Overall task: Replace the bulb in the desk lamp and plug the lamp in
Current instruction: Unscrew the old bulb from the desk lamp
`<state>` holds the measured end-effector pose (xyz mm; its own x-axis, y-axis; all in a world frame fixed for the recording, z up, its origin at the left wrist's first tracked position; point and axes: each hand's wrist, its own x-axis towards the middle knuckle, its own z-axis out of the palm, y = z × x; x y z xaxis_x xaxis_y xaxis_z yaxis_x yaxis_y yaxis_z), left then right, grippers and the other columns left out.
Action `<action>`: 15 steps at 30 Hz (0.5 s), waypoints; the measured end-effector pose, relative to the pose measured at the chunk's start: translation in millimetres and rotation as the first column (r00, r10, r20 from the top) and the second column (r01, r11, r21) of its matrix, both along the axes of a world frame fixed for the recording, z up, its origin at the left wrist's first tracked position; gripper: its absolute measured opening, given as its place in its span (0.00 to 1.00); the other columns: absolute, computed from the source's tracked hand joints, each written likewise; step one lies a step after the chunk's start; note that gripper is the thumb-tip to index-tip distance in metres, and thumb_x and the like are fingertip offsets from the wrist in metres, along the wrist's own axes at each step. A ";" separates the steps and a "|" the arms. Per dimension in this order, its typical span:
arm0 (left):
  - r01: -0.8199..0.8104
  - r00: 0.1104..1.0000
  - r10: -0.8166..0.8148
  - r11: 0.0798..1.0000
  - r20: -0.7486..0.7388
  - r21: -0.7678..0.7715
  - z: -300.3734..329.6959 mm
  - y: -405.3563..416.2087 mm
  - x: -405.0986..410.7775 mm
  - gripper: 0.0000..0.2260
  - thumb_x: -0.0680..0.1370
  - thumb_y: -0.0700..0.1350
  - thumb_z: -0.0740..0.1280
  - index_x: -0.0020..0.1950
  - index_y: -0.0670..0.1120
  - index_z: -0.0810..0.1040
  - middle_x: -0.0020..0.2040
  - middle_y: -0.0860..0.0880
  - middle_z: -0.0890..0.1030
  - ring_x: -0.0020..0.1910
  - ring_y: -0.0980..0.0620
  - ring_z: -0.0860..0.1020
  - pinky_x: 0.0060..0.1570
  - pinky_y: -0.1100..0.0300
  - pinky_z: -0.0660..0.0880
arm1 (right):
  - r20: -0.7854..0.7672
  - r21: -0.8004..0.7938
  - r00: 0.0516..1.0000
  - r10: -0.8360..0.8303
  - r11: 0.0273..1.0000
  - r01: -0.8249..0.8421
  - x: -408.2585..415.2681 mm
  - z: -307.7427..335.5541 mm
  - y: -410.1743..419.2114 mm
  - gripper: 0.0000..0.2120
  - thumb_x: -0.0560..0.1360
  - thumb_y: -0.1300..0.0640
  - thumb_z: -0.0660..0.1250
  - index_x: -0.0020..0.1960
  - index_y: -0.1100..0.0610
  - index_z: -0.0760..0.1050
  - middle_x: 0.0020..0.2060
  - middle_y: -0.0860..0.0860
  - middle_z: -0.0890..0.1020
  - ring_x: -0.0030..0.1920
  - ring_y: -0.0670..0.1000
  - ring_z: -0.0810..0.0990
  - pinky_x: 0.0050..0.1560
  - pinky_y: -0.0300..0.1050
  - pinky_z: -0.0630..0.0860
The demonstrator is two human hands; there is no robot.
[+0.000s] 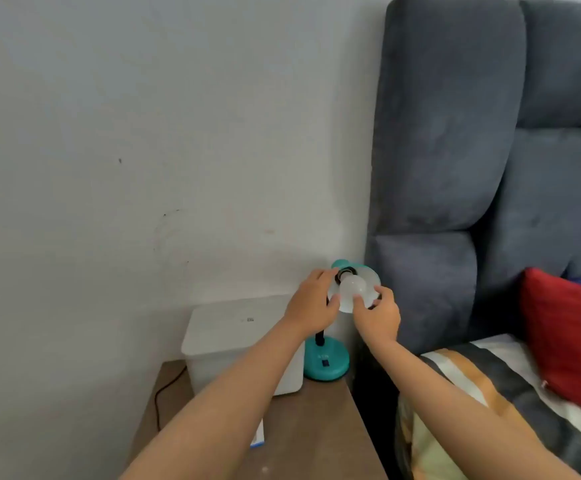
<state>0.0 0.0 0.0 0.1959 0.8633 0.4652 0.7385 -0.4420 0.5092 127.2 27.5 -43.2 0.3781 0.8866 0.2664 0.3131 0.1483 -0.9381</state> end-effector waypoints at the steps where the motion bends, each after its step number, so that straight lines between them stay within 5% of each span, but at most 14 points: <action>1: 0.000 1.000 0.000 1.000 -0.002 -0.001 -0.5 4.9 1.9 0.23 0.78 0.43 0.61 0.73 0.45 0.62 0.69 0.45 0.68 0.66 0.47 0.69 0.64 0.56 0.68 | -0.007 0.002 1.000 0.010 1.000 -0.010 -0.5 -0.8 3.5 0.23 0.73 0.55 0.69 0.65 0.60 0.68 0.56 0.63 0.77 0.54 0.61 0.77 0.49 0.47 0.72; 8: 0.011 0.996 -0.009 1.000 -0.088 0.027 -12.3 39.1 0.3 0.24 0.79 0.40 0.59 0.74 0.48 0.59 0.71 0.45 0.67 0.66 0.46 0.69 0.66 0.52 0.69 | -0.013 0.016 0.999 0.035 0.999 -0.035 -9.8 -11.4 26.3 0.28 0.73 0.50 0.70 0.70 0.57 0.65 0.60 0.61 0.75 0.60 0.59 0.75 0.52 0.42 0.68; 15: 0.003 0.996 0.007 0.995 -0.093 0.103 -15.9 55.4 -1.7 0.21 0.78 0.36 0.58 0.70 0.47 0.68 0.66 0.45 0.74 0.61 0.46 0.74 0.59 0.55 0.73 | -0.138 0.035 0.990 -0.005 0.999 0.009 -15.0 -11.6 38.6 0.26 0.73 0.50 0.70 0.67 0.57 0.68 0.59 0.60 0.76 0.57 0.56 0.75 0.52 0.42 0.69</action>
